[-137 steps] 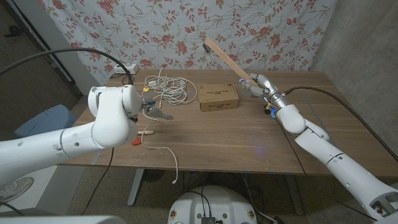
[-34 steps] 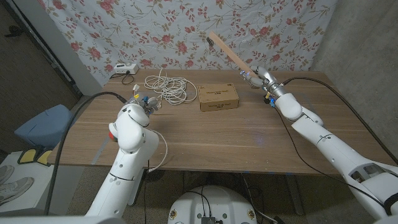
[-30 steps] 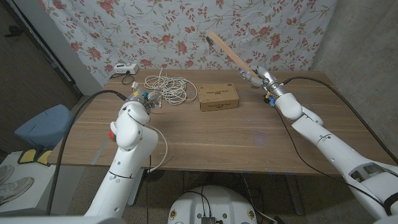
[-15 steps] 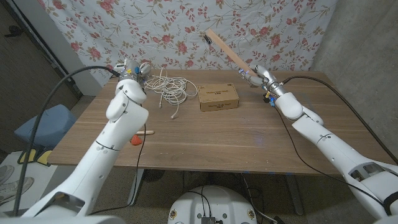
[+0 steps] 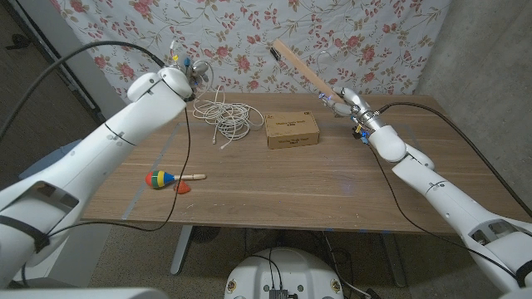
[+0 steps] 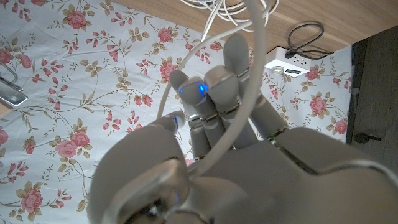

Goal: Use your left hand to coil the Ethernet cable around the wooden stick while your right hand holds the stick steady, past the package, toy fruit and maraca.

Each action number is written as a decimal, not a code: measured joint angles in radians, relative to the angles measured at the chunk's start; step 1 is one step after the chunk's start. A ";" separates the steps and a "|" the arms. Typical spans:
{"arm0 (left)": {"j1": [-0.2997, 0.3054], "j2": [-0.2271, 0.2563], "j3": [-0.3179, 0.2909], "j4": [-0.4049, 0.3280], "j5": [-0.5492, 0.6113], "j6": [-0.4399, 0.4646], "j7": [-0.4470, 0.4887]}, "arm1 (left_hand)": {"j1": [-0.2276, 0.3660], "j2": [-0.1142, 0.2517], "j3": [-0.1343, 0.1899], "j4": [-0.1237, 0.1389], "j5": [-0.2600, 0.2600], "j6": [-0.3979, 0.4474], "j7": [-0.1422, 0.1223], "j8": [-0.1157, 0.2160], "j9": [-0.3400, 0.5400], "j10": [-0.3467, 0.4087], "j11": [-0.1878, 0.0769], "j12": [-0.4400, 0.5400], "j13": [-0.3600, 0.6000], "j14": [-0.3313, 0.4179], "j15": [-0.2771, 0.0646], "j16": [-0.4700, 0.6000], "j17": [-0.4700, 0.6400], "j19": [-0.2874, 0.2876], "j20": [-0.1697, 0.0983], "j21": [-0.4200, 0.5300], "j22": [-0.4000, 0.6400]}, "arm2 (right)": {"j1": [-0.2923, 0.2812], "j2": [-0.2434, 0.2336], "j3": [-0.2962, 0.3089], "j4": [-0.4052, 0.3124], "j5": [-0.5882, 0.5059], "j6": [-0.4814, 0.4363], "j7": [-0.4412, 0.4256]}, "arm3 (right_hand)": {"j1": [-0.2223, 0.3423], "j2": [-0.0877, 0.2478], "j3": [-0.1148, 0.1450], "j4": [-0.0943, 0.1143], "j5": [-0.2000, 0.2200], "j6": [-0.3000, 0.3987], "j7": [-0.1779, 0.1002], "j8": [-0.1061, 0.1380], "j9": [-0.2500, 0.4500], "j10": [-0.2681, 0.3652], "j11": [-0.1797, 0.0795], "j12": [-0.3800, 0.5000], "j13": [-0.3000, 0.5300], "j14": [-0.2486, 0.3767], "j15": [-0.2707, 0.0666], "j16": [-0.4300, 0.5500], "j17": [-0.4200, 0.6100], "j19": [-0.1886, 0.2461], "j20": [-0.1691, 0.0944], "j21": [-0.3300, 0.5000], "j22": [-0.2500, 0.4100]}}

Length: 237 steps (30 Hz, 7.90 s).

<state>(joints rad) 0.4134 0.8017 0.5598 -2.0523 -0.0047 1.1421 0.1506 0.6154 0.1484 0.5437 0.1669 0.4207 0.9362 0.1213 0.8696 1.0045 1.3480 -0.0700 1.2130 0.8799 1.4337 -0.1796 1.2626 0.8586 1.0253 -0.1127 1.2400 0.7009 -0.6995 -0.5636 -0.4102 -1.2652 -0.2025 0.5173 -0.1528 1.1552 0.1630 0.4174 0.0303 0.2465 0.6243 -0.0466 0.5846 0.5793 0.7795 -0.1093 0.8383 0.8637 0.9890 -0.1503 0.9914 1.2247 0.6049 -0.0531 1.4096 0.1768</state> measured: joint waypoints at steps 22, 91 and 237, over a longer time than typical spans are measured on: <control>-0.502 0.035 0.383 0.209 -0.116 -0.046 -0.134 | -0.023 -0.003 0.037 -0.001 -0.044 -0.002 0.002 0.035 -0.012 -0.005 -0.005 0.030 -0.007 -0.003 -0.003 0.036 -0.034 -0.013 -0.005 0.029 -0.028 | 0.005 -0.062 -0.068 -0.052 -0.121 0.022 -0.036 | 0.000 -0.001 0.010 -0.004 0.006 0.023 0.016 0.011 -0.005 0.011 0.011 -0.002 -0.006 -0.014 0.004 0.004 0.000 -0.012 -0.002 -0.004 0.000; -1.226 -0.141 1.135 0.394 -0.013 -0.033 -0.800 | -0.081 -0.032 0.125 -0.012 -0.081 -0.041 -0.017 0.089 -0.113 -0.042 -0.041 0.055 0.106 -0.025 -0.014 0.076 -0.104 -0.090 0.000 0.130 -0.140 | 0.122 -0.056 -0.157 0.041 -0.156 0.133 -0.060 | -0.004 -0.010 0.007 -0.009 0.024 0.035 0.018 0.004 -0.019 0.014 0.007 -0.003 -0.014 -0.018 0.007 0.008 -0.003 -0.012 -0.002 -0.016 0.000; -1.013 -0.190 0.868 0.194 0.131 -0.172 -0.855 | -0.160 -0.040 0.248 -0.016 -0.136 -0.067 -0.012 0.185 -0.206 -0.049 -0.039 -0.012 0.201 -0.027 -0.013 0.046 -0.102 -0.152 0.002 0.304 -0.281 | 0.270 0.066 -0.196 0.163 -0.172 0.048 -0.115 | 0.006 -0.019 -0.012 -0.025 0.031 0.086 0.014 -0.009 -0.045 0.043 0.018 -0.002 -0.027 -0.017 0.007 0.026 0.000 0.001 -0.004 -0.023 0.010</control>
<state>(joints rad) -0.5994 0.6121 1.4279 -1.8585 0.1262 0.9700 -0.7045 0.4555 0.1085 0.7919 0.1509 0.2846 0.8689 0.1095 1.0544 0.7981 1.2986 -0.1093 1.2013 1.0809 1.4064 -0.1925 1.3090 0.7570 0.8732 -0.1111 1.5439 0.4199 -0.4292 -0.4976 -0.6063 -1.1026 -0.3743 0.5652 -0.2676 1.1607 0.1437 0.4057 0.0049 0.2778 0.7098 -0.0323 0.5755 0.5343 0.8224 -0.0912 0.8359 0.8365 0.9715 -0.1431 1.0173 1.2245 0.6061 -0.0570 1.3868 0.1864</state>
